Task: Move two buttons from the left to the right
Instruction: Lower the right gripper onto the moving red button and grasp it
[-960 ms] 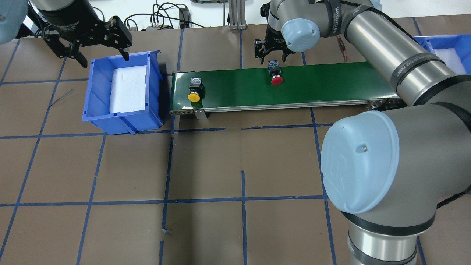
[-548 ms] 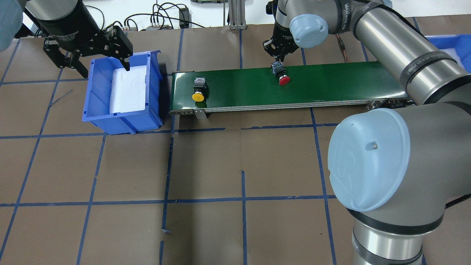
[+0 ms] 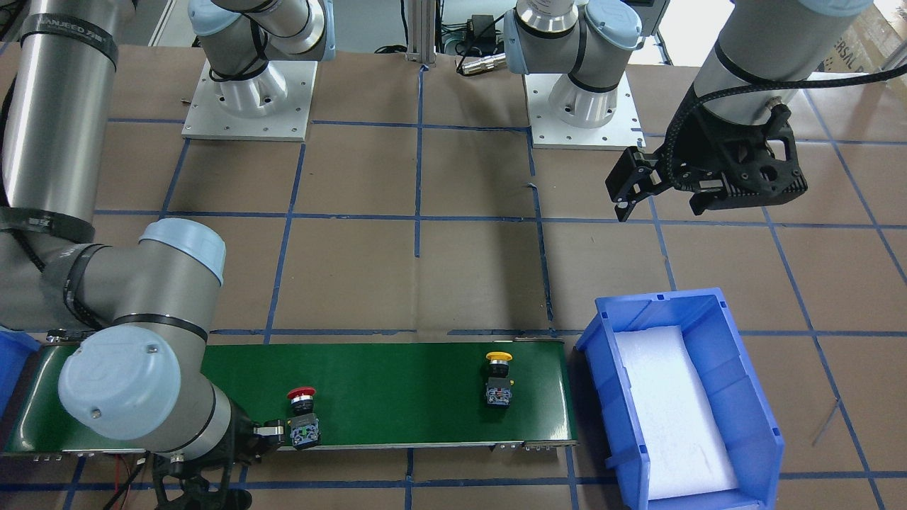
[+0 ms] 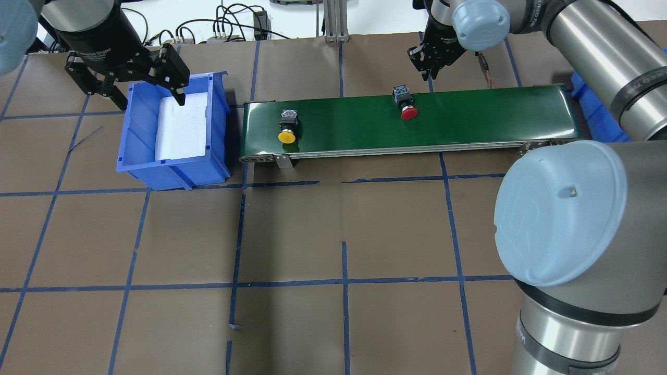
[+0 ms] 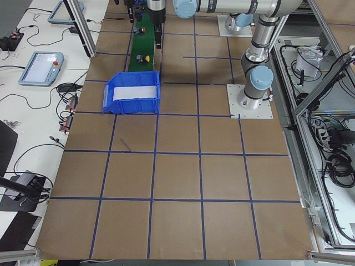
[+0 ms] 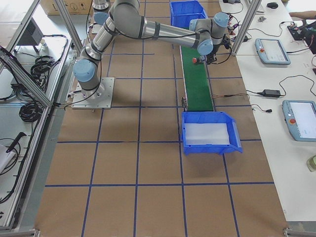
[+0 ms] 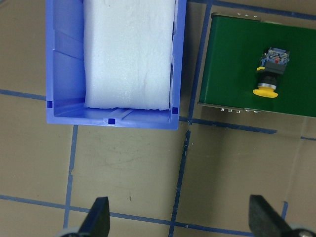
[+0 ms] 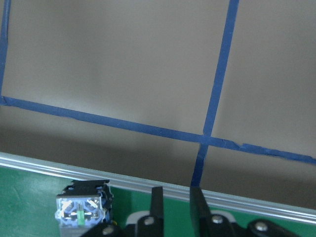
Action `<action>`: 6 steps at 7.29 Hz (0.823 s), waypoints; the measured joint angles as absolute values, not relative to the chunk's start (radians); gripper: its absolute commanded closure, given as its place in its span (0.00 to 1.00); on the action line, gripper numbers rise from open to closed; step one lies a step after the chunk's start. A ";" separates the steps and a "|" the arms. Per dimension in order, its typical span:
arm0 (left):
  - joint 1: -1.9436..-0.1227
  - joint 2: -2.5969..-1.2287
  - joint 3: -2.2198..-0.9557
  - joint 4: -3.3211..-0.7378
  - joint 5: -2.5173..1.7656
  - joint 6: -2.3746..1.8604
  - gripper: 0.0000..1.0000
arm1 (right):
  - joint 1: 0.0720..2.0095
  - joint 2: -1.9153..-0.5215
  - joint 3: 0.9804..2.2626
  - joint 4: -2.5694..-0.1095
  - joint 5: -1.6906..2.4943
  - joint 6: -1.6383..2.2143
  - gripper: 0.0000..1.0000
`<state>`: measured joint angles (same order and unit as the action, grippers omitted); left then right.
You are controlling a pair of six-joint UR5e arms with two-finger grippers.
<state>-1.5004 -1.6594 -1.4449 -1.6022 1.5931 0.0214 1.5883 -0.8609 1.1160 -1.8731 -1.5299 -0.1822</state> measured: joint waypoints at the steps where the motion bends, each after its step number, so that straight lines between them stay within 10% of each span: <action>1: -1.500 -1.660 -1.438 -1.614 1.583 0.028 0.00 | 1.587 -0.862 1.113 -1.865 -1.527 -0.182 0.00; 6: -1.500 -1.651 -1.424 -1.654 1.549 0.041 0.00 | 1.613 -0.851 1.116 -1.875 -1.521 -0.058 0.02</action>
